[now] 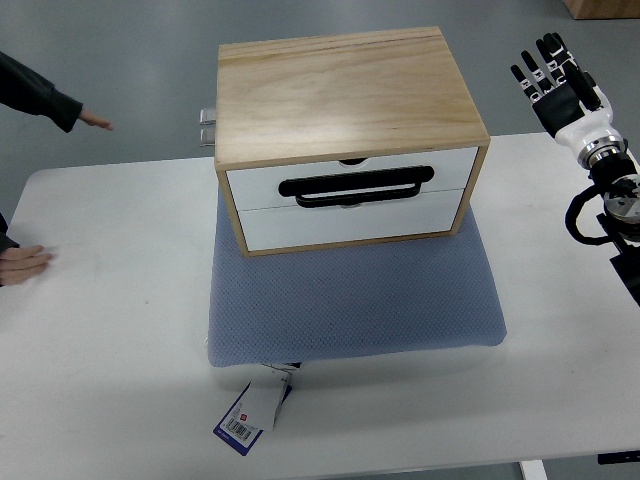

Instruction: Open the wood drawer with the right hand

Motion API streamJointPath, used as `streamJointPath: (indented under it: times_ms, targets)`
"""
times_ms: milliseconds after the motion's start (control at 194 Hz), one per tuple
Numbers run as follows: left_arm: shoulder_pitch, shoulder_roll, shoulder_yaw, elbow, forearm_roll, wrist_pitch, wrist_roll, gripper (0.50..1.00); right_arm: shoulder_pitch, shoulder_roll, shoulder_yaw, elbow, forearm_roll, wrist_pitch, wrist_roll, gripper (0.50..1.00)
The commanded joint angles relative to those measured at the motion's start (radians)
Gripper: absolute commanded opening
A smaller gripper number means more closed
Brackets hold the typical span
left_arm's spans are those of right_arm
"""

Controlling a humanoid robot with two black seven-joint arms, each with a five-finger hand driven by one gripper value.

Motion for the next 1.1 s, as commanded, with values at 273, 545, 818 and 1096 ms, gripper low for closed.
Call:
streamJointPath:
  times_ms: [273,545,818,1096]
  targets:
    - [0.0,0.0,0.0,0.0,-0.001,0.006,0.0,1.0,0.009,-0.011,-0.006,0.012,-0.011,0.001,-0.006,0.944]
    - [0.0,0.0,0.002,-0.001,0.002,0.005,0.0,1.0,0.207,-0.199,-0.202,0.107,-0.158,-0.009,-0.051,0.944]
    - [0.0,0.0,0.002,-0.001,0.005,-0.005,0.0,1.0,0.527,-0.416,-0.654,0.443,-0.485,-0.003,-0.196,0.944]
    - [-0.002,0.0,0.002,-0.001,0.005,-0.006,0.0,1.0,0.993,-0.459,-1.161,0.72,-0.525,0.004,-0.411,0.94]
